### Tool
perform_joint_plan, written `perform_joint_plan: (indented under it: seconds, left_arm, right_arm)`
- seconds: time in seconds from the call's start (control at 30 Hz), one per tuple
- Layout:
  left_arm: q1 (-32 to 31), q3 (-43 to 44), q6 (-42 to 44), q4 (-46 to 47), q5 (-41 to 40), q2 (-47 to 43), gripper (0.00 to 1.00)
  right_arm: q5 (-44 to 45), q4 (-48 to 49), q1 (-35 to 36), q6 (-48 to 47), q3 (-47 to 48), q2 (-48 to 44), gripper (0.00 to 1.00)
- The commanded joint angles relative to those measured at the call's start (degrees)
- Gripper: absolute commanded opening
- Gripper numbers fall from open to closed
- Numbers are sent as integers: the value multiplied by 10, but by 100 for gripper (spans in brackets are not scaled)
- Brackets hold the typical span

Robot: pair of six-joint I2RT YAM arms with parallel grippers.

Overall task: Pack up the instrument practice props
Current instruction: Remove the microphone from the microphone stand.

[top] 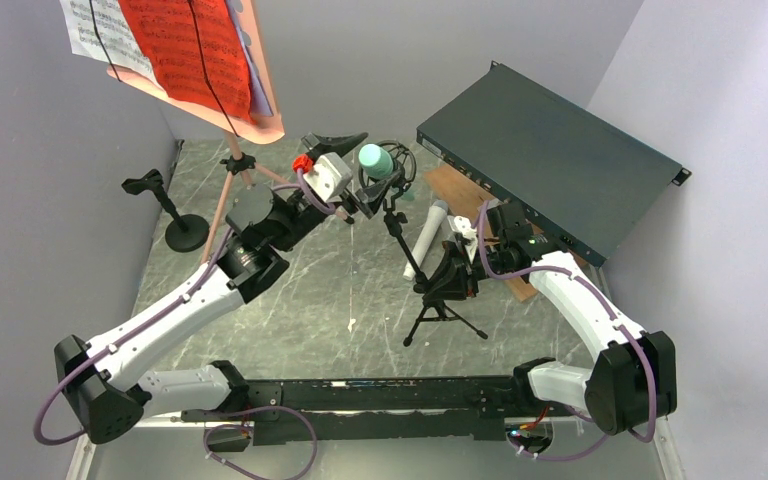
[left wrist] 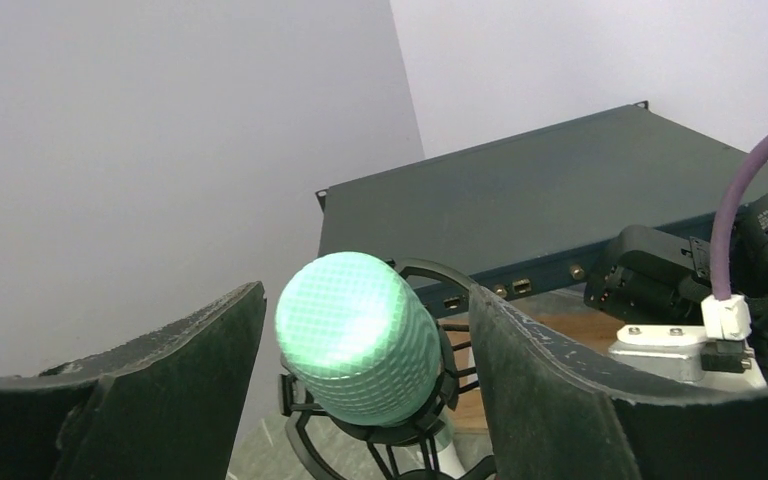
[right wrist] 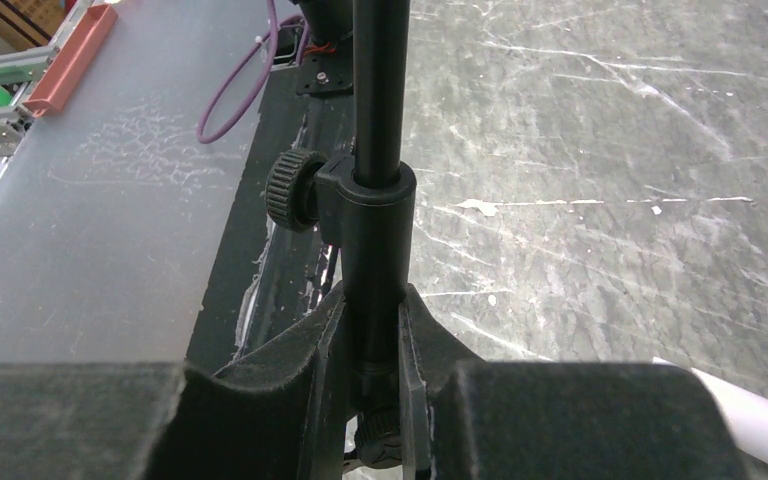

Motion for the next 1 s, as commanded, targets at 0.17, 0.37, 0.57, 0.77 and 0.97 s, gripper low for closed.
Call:
perform_joint_plan:
  seconds: [0.17, 0.37, 0.57, 0.77, 0.97]
  left_arm:
    - [7, -19, -43, 49, 18, -4, 71]
    - [8, -7, -49, 41, 32, -19, 13]
    - [8, 22, -60, 19, 57, -55, 0]
    - [8, 61, -58, -45, 81, -95, 0]
    - [8, 90, -35, -107, 74, -145, 0]
  right_arm:
    - [-43, 19, 3, -29, 28, -14, 0]
    - [-35, 40, 3, -7, 25, -12, 0]
    - [-20, 102, 2, 66, 14, -9, 0]
    - [-19, 138, -4, 110, 6, -6, 0]
    - [-10, 145, -6, 115, 3, -3, 0]
